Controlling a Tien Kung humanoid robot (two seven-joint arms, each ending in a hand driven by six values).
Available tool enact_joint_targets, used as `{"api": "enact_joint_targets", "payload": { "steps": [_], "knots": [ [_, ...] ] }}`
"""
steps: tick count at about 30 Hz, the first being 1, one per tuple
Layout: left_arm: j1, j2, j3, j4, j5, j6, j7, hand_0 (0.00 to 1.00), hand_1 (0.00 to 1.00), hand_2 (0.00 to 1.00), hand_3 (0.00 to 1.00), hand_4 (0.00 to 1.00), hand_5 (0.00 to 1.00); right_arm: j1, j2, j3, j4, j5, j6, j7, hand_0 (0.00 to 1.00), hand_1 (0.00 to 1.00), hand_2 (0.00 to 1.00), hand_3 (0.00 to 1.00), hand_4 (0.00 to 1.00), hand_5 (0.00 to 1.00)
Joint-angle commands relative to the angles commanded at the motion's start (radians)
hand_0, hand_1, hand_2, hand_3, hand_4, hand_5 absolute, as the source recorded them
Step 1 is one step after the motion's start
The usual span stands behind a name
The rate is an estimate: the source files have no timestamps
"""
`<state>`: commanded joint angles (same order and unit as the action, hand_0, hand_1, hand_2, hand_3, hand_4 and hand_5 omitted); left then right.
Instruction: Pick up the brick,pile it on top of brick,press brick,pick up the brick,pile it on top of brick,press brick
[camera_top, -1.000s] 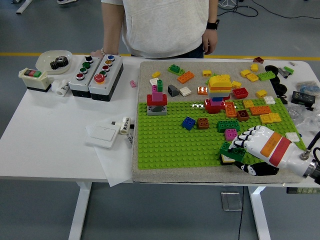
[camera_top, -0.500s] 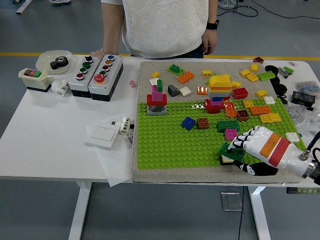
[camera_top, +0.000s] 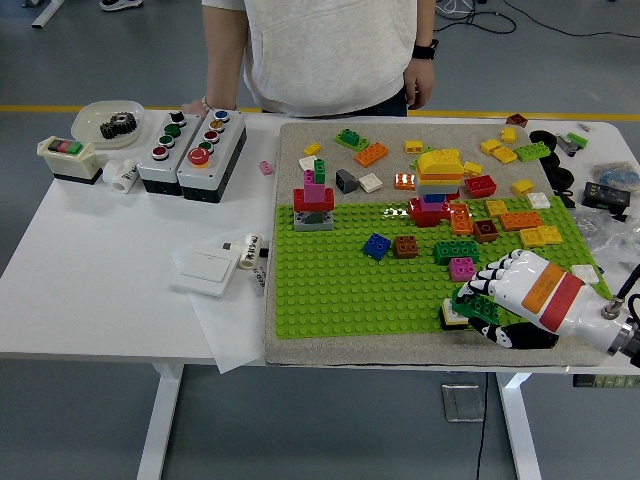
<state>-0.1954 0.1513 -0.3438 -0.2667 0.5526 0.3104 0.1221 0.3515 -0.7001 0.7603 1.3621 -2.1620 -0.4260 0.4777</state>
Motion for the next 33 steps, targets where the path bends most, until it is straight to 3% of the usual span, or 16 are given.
{"api": "enact_joint_targets", "payload": {
  "steps": [33],
  "knots": [
    [-0.004,0.002,0.007,0.000,-0.011,0.001,-0.003,0.782,0.785,0.773,0.623,0.683,0.639,0.020,0.013,-0.042,-0.002,0.004,0.006,0.003,0.288,0.435,0.535,0.588,0.598,0.286]
  ]
}}
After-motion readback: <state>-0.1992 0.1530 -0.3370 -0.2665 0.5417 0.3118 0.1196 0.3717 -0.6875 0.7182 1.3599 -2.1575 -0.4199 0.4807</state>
